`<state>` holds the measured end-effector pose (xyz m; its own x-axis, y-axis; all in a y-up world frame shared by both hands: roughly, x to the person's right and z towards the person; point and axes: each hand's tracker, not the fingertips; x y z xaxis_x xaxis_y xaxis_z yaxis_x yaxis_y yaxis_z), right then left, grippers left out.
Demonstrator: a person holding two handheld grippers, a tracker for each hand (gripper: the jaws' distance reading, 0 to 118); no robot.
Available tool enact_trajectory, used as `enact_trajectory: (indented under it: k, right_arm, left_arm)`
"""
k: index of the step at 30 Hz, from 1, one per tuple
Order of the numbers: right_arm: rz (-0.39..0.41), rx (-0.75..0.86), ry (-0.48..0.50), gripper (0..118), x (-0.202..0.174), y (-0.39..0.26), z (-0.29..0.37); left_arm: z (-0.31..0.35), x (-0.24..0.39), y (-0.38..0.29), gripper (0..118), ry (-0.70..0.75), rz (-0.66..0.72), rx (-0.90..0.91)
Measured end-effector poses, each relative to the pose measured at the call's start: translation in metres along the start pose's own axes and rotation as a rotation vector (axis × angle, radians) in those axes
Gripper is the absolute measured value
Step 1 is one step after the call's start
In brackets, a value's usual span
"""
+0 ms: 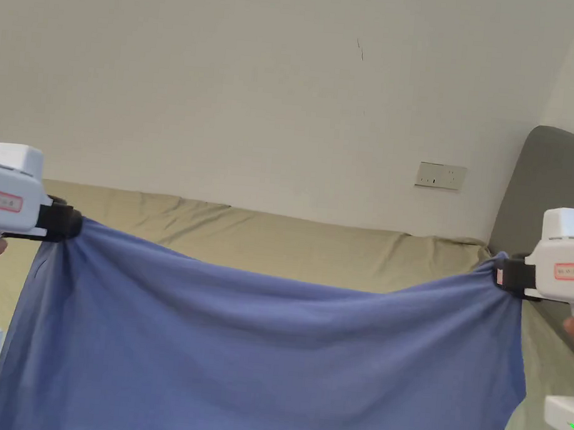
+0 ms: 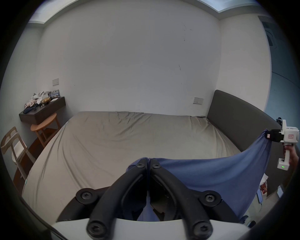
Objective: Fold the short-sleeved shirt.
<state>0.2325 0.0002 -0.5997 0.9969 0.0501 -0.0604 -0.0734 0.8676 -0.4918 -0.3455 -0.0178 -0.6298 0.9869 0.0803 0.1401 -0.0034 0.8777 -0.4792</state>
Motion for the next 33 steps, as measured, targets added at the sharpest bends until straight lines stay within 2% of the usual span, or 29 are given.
enact_trajectory:
  k: [2,4,8,11,17,24,27,31,33]
  right_arm:
    - [0.030,0.011,-0.040,0,-0.004,0.020,-0.024]
    - [0.110,0.040,-0.098,0,-0.010,0.042,-0.049]
    - [0.040,0.090,-0.127,0,-0.007,0.082,-0.090]
    - [0.086,0.149,-0.186,0,-0.005,0.115,-0.114]
    - [0.027,0.241,-0.232,0,-0.001,0.163,-0.147]
    - [0.028,0.413,-0.283,0,-0.005,0.214,-0.148]
    - [0.014,0.452,-0.263,0,-0.006,0.238,-0.137]
    - [0.031,0.498,-0.264,0,-0.010,0.241,-0.125]
    - [0.051,0.471,-0.263,0,-0.008,0.227,-0.127]
  left_arm:
    - [-0.025,0.006,0.019,1,0.027,-0.026,0.010]
    - [-0.049,0.007,0.037,1,0.027,-0.020,0.016]
    - [-0.089,0.005,0.074,1,0.069,0.006,0.052]
    - [-0.108,0.003,0.101,1,0.088,0.027,0.104]
    - [-0.136,-0.006,0.143,1,0.110,0.049,0.163]
    - [-0.142,-0.006,0.188,1,0.108,0.047,0.254]
    - [-0.135,-0.002,0.207,1,0.130,0.027,0.295]
    - [-0.127,-0.006,0.207,1,0.102,0.050,0.327]
    - [-0.127,-0.007,0.197,1,0.105,0.045,0.311]
